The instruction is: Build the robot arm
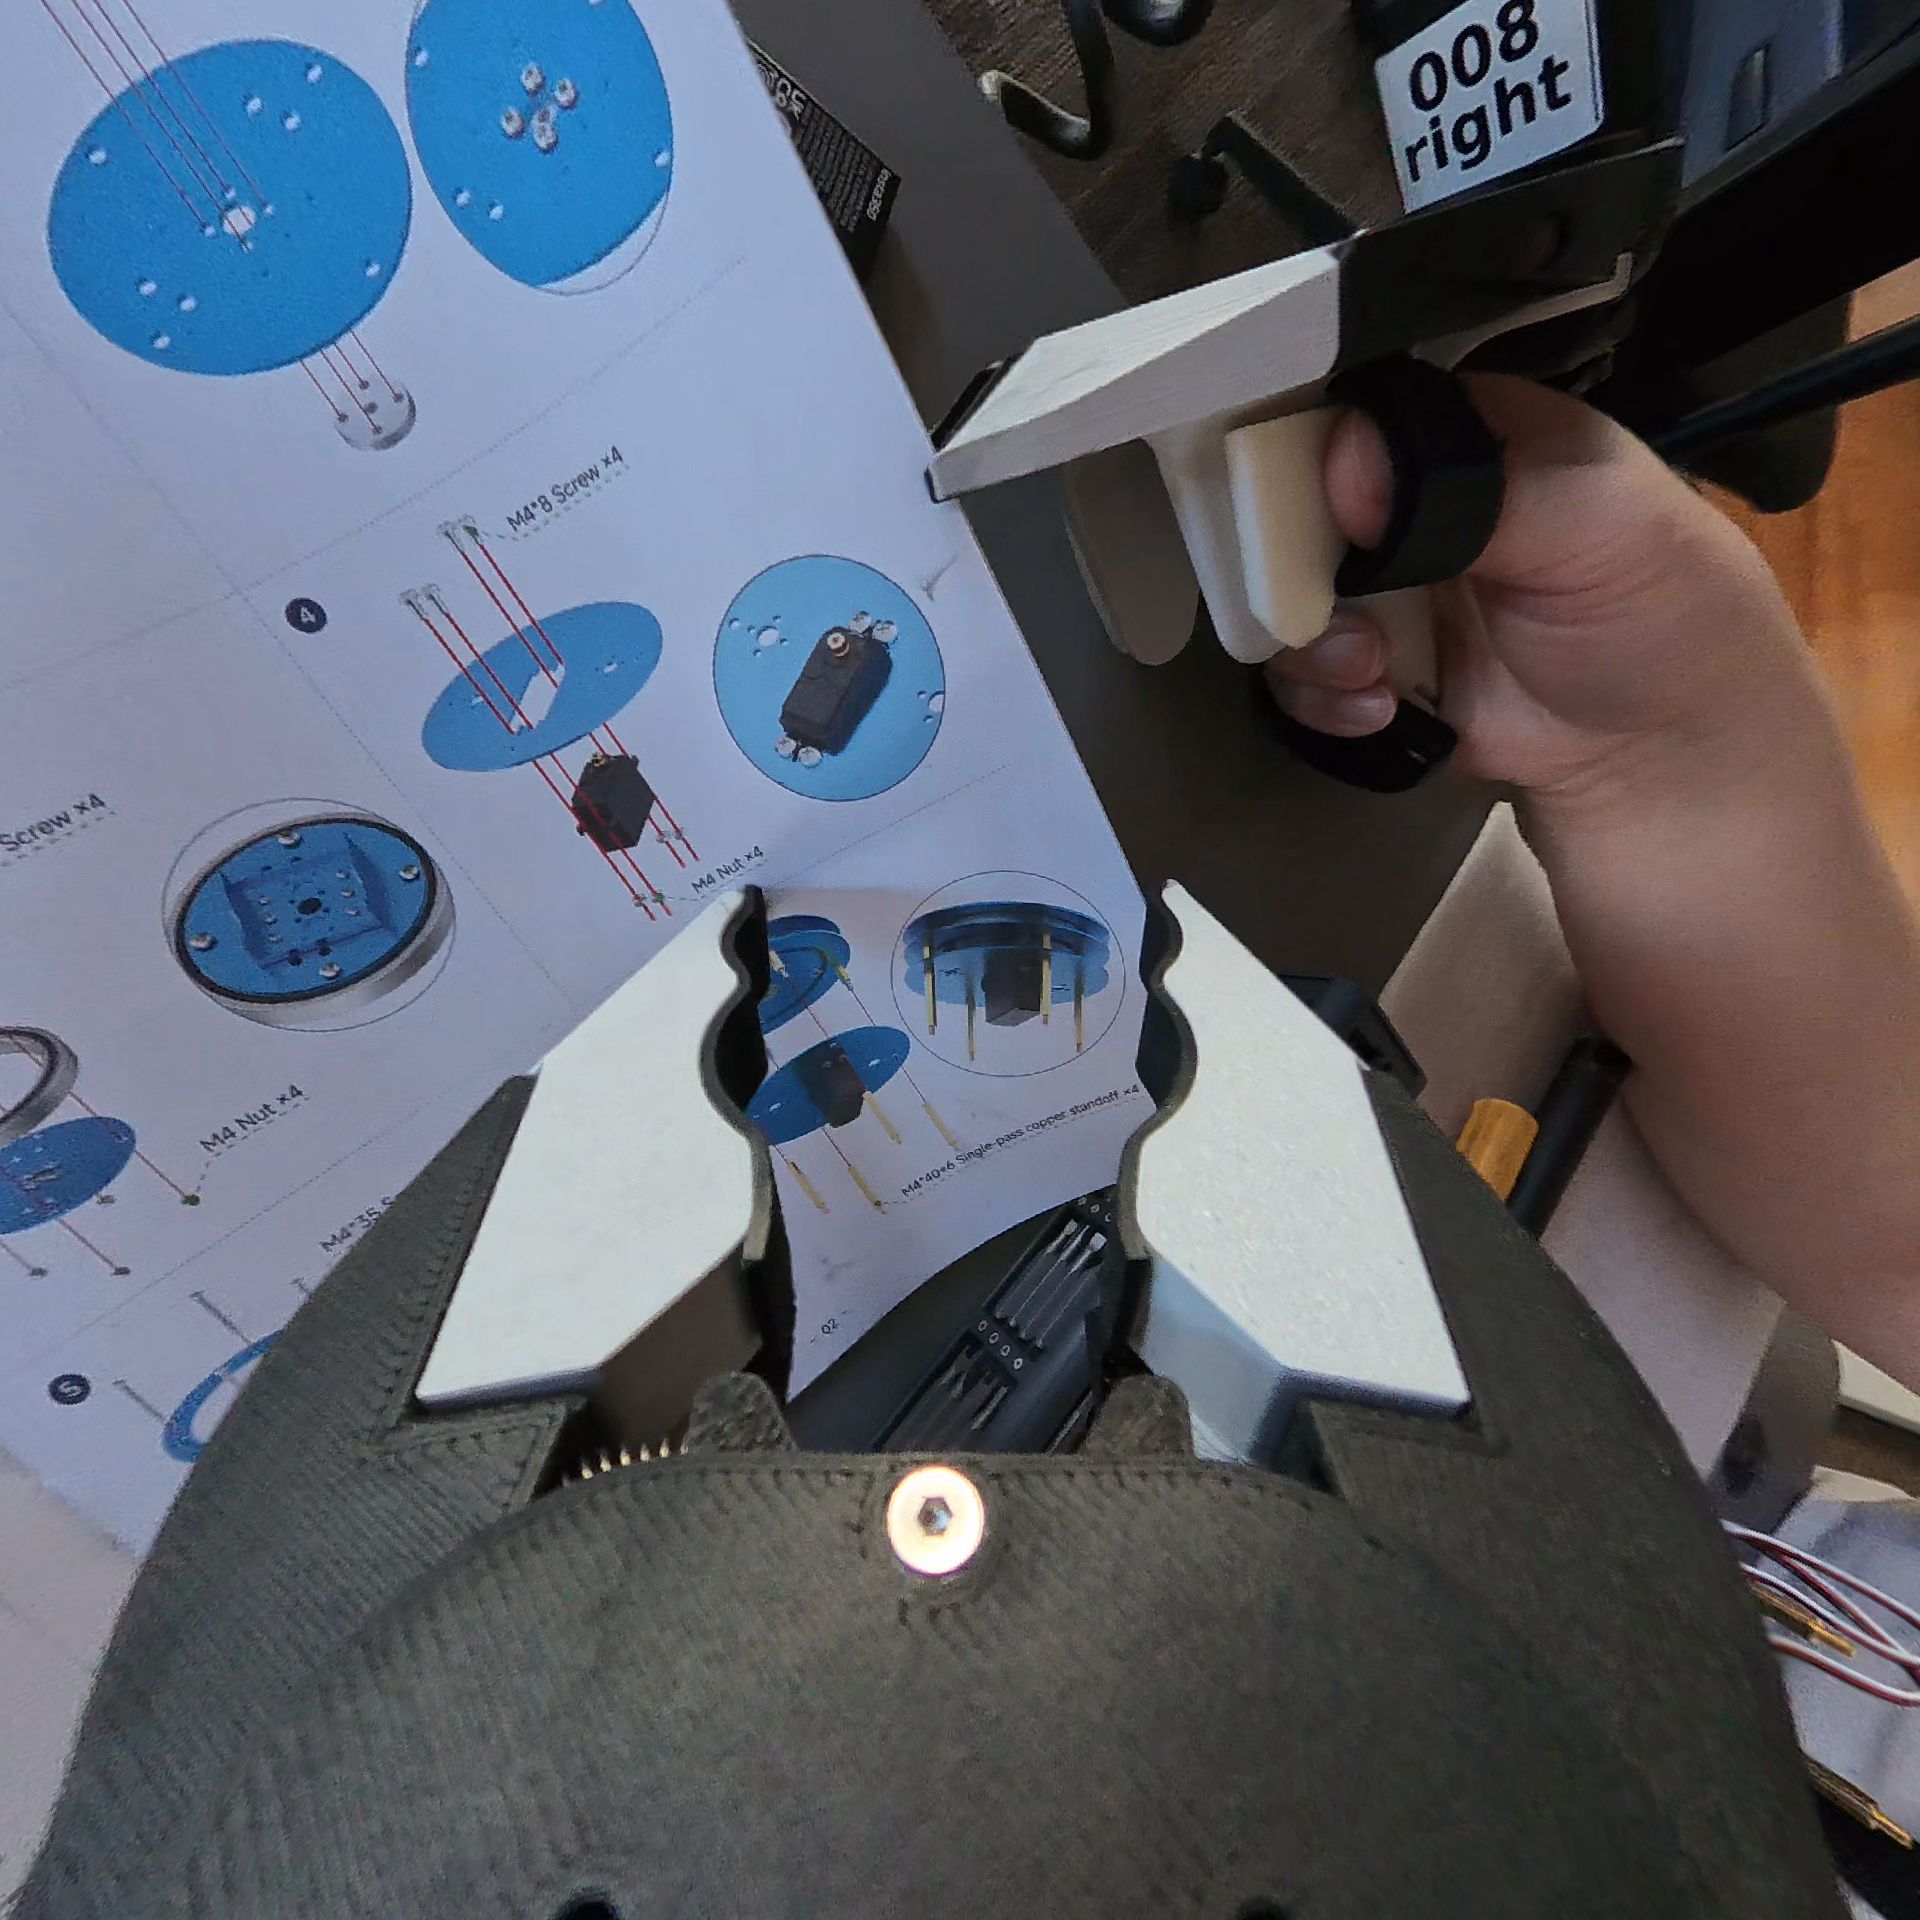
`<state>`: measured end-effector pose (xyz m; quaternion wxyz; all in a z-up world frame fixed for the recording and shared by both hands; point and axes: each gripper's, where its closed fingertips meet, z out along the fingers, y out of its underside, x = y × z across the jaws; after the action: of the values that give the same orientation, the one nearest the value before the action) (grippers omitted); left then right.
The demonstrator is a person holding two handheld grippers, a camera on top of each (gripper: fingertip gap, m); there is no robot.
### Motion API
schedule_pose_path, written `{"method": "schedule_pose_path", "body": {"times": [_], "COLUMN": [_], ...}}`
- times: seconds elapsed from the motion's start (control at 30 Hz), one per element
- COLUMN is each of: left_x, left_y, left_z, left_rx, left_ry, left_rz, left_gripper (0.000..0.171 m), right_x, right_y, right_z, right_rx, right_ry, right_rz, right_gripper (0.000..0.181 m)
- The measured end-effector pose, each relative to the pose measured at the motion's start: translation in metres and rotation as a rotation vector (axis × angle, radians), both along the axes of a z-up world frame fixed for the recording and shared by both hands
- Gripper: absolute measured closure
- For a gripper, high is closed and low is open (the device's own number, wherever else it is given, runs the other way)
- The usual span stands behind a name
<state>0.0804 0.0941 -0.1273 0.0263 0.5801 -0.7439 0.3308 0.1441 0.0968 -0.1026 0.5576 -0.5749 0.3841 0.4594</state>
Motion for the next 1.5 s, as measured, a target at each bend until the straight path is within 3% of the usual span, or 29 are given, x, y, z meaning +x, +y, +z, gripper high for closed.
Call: {"method": "schedule_pose_path", "body": {"times": [0.57, 0.77, 0.87, 0.97, 1.07, 1.2, 1.4, 1.5], "left_x": [0.001, -0.001, -0.001, -0.001, -0.001, -0.001, -0.006, -0.007], "left_y": [0.001, -0.001, 0.0, 0.001, 0.001, 0.0, 0.001, -0.001], "left_z": [0.002, -0.002, -0.006, -0.007, -0.007, -0.005, -0.006, -0.003], "left_rx": [-0.159, -0.288, -0.317, -0.341, -0.356, -0.379, -0.37, -0.373], "left_ry": [-0.036, 0.021, 0.036, 0.041, 0.042, 0.041, 0.053, 0.047], "left_rz": [0.006, 0.048, 0.06, 0.068, 0.066, 0.063, 0.057, 0.057], "left_gripper": [0.109, 0.122, 0.125, 0.13, 0.131, 0.127, 0.133, 0.127], "right_x": [0.002, 0.001, -0.004, -0.016, -0.036, -0.048, -0.044, -0.044], "right_y": [-0.004, -0.014, -0.02, -0.023, -0.023, -0.016, -0.015, -0.014], "right_z": [-0.004, -0.022, -0.019, -0.011, -0.024, -0.032, -0.026, -0.025], "right_rx": [-0.026, -0.265, -0.348, -0.36, -0.41, -0.346, -0.255, -0.248], "right_ry": [-0.004, -0.246, -0.327, -0.315, -0.255, -0.111, -0.057, -0.058], "right_rz": [-0.02, -0.04, -0.042, -0.02, 0.076, 0.145, 0.128, 0.125], "right_gripper": [0.177, 0.159, 0.161, 0.165, 0.163, 0.164, 0.174, 0.174]}}
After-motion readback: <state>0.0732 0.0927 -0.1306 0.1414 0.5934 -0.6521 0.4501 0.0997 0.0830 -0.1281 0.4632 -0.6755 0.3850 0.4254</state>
